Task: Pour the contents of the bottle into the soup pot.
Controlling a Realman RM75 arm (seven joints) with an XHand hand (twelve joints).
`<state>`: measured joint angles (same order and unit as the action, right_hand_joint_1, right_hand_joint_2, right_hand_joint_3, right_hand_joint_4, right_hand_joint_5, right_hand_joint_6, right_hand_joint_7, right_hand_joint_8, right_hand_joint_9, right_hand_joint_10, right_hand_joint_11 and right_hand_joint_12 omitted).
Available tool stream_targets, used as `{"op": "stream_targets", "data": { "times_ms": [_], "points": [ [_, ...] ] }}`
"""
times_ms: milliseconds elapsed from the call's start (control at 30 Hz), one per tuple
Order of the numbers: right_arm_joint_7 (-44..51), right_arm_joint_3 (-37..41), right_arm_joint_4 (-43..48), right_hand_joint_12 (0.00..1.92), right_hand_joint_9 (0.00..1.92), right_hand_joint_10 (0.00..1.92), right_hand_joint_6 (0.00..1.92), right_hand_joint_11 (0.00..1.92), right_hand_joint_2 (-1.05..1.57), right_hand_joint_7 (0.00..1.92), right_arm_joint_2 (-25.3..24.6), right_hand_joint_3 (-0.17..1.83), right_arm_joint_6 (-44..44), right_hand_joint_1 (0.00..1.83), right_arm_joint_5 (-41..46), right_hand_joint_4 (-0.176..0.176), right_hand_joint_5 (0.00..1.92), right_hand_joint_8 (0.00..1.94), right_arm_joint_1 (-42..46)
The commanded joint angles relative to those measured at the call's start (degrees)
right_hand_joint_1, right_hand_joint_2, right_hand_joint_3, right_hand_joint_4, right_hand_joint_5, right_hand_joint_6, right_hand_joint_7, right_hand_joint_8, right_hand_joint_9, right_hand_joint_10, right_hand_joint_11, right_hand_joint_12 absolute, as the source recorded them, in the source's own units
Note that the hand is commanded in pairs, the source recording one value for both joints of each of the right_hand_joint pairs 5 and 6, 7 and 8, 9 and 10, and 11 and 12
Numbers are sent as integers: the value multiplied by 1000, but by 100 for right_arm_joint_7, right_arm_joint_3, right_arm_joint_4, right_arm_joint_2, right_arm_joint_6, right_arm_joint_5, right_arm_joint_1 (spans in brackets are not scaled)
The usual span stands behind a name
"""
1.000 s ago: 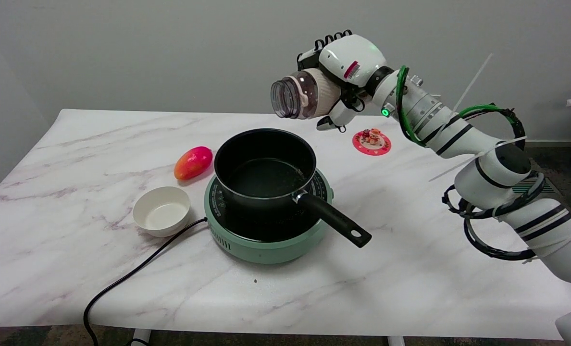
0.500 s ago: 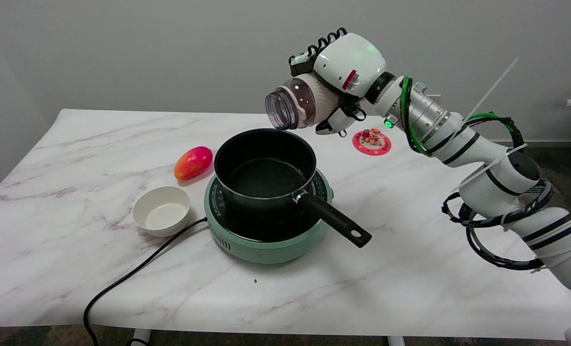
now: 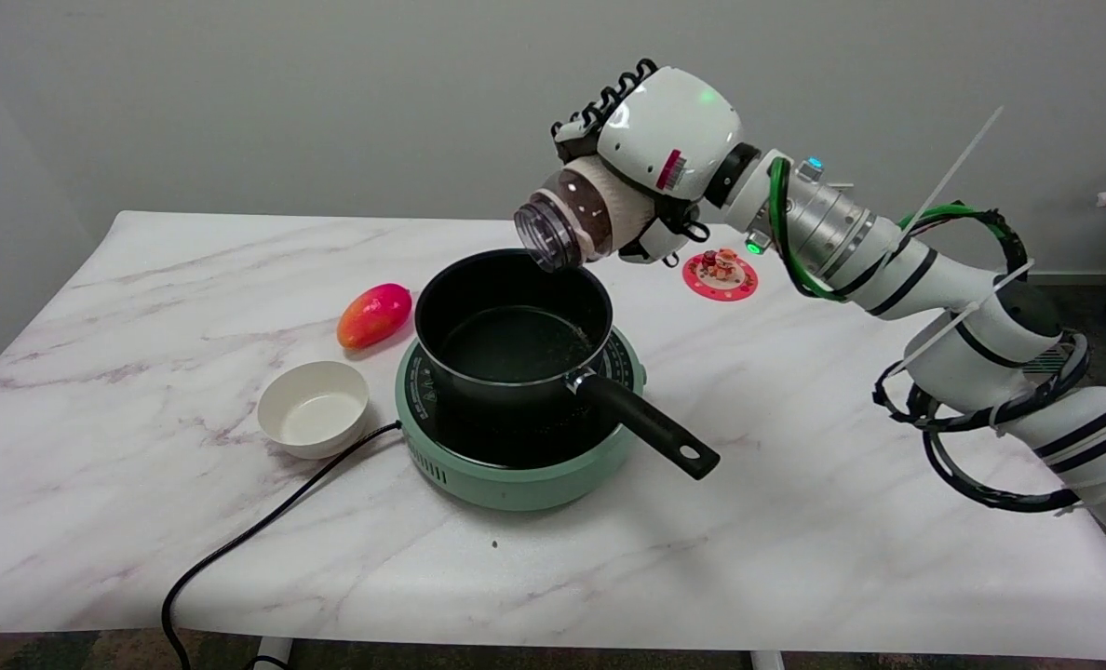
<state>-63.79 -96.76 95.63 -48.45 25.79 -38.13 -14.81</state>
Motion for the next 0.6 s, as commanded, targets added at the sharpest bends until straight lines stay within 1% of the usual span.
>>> {"op": "stream_targets", "data": {
  "times_ms": [33,433,600],
  "points": [
    [-1155,-690,88,1121,1261,1261,1920,1121,949,1897,525,492,-457,1484,-1565,0,1920,1897,-482],
    [-1418,-730,63,1106,1245,1245,1920,1106,909,1887,532,508,-545,1487,-2212,0,1920,1887,-418],
    [-1824,-762,63,1105,1240,1240,1920,1105,889,1881,533,520,-569,1488,-2840,0,1920,1881,-457]
  ]
}}
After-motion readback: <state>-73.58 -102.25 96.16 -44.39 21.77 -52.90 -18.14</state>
